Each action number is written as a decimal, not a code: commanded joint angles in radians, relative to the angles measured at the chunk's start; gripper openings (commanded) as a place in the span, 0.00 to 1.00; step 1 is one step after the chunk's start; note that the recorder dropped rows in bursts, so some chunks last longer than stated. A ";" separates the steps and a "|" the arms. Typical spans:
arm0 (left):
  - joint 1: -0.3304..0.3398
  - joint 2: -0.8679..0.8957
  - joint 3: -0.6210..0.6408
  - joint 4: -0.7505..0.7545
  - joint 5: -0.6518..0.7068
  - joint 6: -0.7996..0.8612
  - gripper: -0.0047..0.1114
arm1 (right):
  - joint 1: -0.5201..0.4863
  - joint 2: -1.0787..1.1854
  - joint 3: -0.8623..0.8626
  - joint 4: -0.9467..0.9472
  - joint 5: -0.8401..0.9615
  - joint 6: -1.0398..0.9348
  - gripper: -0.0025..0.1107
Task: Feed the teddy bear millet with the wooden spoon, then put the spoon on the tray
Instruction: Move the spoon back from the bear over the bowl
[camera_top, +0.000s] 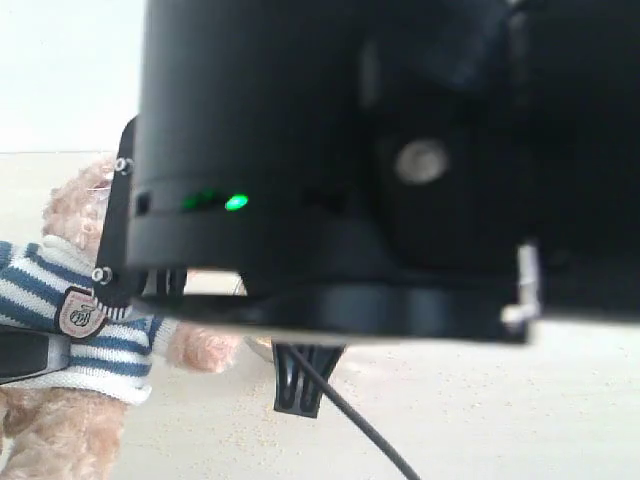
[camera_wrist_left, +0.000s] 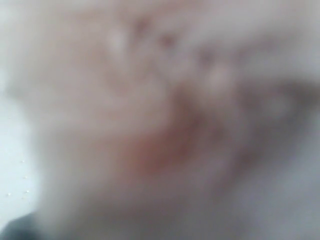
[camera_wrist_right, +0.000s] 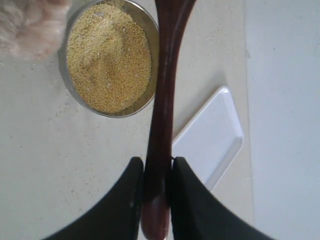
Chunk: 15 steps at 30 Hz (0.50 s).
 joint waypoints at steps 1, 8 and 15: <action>0.000 -0.008 0.002 -0.022 0.015 0.004 0.08 | 0.001 -0.027 0.006 -0.002 0.003 0.011 0.03; 0.000 -0.008 0.002 -0.022 0.015 0.004 0.08 | -0.052 -0.066 0.008 0.057 0.003 0.060 0.03; 0.000 -0.008 0.002 -0.022 0.015 0.004 0.08 | -0.223 -0.140 0.008 0.324 0.003 -0.075 0.03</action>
